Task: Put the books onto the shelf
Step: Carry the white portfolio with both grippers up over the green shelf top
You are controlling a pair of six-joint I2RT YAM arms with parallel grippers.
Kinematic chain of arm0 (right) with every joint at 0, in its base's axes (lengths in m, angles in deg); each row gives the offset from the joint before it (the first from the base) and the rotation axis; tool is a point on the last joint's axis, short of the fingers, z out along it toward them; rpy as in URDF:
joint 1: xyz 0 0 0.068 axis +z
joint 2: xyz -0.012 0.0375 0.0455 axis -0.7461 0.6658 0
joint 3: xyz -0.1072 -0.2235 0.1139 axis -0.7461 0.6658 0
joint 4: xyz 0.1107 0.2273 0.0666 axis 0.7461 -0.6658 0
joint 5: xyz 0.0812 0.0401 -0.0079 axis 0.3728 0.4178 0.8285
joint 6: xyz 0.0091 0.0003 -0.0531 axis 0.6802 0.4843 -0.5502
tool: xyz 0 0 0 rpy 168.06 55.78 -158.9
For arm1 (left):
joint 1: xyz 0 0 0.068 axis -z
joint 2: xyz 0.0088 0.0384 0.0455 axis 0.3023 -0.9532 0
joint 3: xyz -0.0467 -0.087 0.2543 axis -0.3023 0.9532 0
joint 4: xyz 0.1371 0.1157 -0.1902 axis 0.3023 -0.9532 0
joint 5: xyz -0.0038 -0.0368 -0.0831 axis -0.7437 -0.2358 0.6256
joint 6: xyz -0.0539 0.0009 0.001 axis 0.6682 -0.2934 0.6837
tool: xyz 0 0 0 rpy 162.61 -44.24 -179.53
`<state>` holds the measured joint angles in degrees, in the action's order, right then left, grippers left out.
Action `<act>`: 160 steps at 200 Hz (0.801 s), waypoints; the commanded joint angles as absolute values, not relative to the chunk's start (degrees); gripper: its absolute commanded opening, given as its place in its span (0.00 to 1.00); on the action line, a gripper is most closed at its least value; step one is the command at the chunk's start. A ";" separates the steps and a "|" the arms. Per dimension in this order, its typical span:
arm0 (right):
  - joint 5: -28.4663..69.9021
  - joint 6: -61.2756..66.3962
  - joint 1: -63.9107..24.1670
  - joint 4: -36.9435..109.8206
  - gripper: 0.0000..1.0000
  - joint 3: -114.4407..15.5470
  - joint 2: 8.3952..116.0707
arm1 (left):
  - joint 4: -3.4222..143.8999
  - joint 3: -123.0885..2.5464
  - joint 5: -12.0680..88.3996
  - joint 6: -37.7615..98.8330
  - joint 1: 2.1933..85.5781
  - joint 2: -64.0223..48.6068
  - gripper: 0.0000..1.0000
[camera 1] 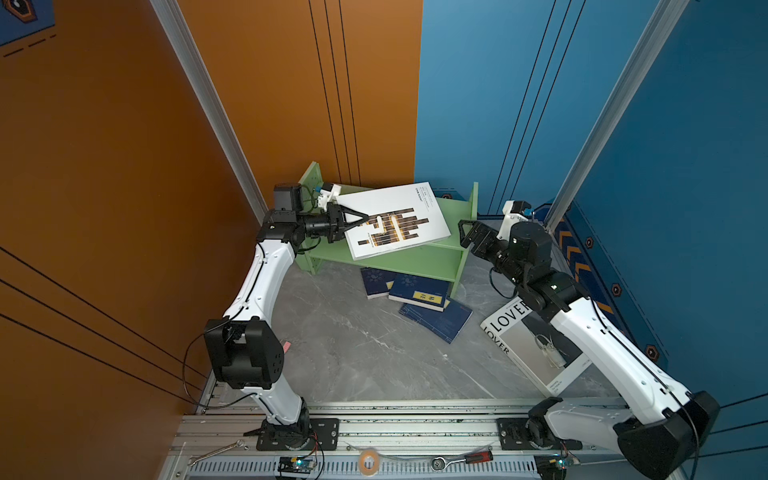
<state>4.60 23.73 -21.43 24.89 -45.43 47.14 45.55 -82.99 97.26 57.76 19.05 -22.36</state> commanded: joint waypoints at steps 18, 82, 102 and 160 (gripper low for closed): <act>-1.98 24.05 -20.76 25.74 0.94 -50.07 52.50 | 40.19 -88.51 98.83 52.47 20.90 -25.11 0.25; -5.00 24.80 -20.13 24.60 0.93 -53.32 58.47 | 27.64 -97.77 95.33 45.13 21.68 -33.01 0.30; -5.68 25.12 -20.13 23.24 0.93 -54.46 59.96 | 20.49 -102.69 91.35 40.36 21.81 -34.69 0.31; -6.08 26.30 -20.48 20.25 0.90 -56.67 63.76 | 11.86 -114.98 79.72 35.76 21.99 -39.73 0.54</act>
